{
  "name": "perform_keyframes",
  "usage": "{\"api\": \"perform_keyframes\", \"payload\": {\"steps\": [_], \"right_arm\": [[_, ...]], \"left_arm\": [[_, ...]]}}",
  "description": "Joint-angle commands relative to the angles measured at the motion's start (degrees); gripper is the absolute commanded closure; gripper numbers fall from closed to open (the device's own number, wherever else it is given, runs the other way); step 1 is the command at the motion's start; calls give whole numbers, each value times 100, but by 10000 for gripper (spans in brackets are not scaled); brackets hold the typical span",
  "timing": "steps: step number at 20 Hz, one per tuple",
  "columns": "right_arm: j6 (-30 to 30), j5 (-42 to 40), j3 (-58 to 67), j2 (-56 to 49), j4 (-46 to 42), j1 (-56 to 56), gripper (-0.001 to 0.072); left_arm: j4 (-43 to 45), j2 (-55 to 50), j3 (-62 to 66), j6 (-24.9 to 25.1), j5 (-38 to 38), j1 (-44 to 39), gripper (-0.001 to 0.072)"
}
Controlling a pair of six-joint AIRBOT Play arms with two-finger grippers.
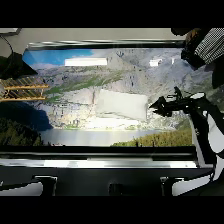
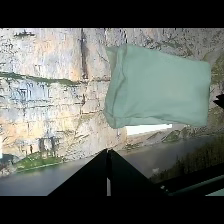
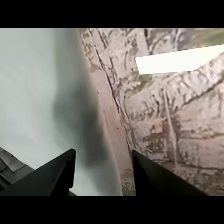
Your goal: Fold the clothes and pants, and hang the long-sleeved shirts on hangers.
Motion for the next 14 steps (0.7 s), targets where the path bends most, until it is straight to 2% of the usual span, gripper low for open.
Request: {"api": "perform_keyframes", "payload": {"steps": [1, 4, 5, 7, 8, 10, 14], "right_arm": [[-201, -225, -70, -144, 219, 243, 286], [-205, -501, -70, -188, 214, 645, 288], [-203, -597, -70, -190, 199, 763, 316], [-199, -717, -42, -190, 216, 872, 454], [-205, -708, -4, -181, 291, 861, 568], [-201, -693, 162, -103, 315, 815, 676], [483, -376, 1237, -4, 234, 577, 681]], "left_arm": [[2, 4, 0, 0, 0, -4, 686], [2, 4, 0, 0, 0, -4, 686], [2, 4, 0, 0, 0, -4, 685], [2, 4, 0, -9, -2, -4, 686], [2, 4, 0, -20, -9, -4, 686], [0, 7, 0, -26, -15, -4, 686], [0, 4, 0, -46, -13, -4, 685]]}}
